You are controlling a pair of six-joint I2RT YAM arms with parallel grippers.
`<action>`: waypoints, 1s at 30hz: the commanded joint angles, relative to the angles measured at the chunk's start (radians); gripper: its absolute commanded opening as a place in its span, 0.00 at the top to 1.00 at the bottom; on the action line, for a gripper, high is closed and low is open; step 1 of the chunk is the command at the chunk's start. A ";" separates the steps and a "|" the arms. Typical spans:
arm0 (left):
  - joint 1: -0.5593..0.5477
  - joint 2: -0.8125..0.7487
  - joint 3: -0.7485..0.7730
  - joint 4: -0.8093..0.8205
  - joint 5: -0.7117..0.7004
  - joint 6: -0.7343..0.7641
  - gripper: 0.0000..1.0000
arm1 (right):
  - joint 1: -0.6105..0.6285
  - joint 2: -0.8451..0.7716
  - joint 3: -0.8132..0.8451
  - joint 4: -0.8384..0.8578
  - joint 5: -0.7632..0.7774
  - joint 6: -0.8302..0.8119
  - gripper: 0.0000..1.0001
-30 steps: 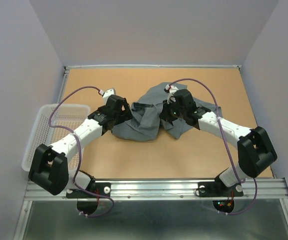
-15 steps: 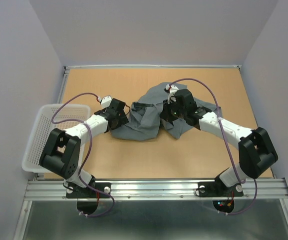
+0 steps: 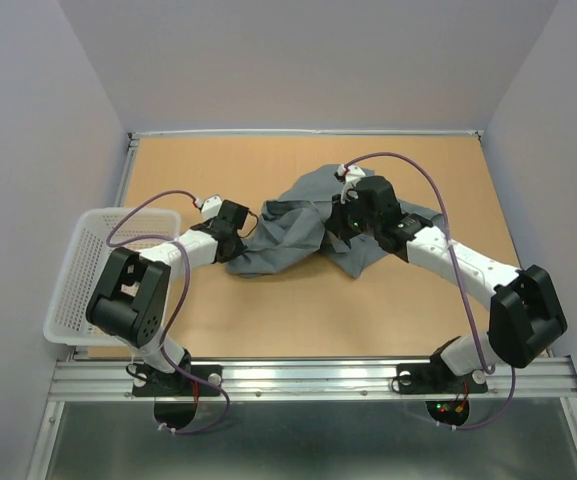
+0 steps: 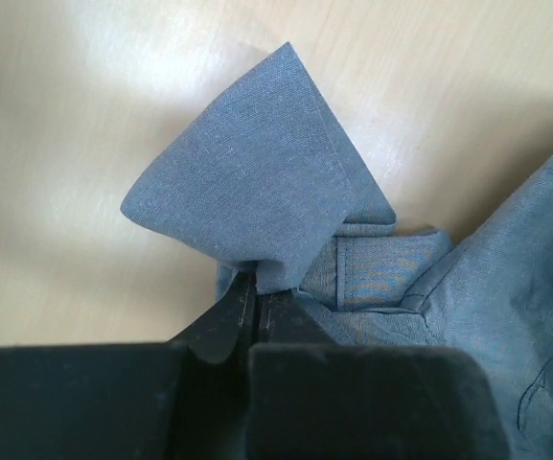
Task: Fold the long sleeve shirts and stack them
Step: Flatten the shirt out
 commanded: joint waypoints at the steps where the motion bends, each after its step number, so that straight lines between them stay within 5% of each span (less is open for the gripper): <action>1: 0.006 -0.140 0.078 -0.030 -0.067 0.051 1.00 | 0.006 -0.076 0.084 -0.031 0.118 -0.061 0.99; 8: 0.006 -0.354 0.455 -0.084 -0.318 0.271 1.00 | 0.006 -0.152 0.389 -0.119 0.391 -0.219 0.99; 12: 0.006 -0.348 0.727 -0.080 -0.426 0.408 1.00 | 0.007 -0.161 0.586 -0.132 0.475 -0.305 0.99; 22: 0.006 -0.285 1.319 0.025 -0.452 0.695 1.00 | 0.006 -0.156 1.003 -0.149 0.180 -0.357 0.99; 30: 0.006 -0.235 1.473 0.059 -0.320 0.784 1.00 | 0.007 -0.141 1.112 -0.148 0.129 -0.302 0.99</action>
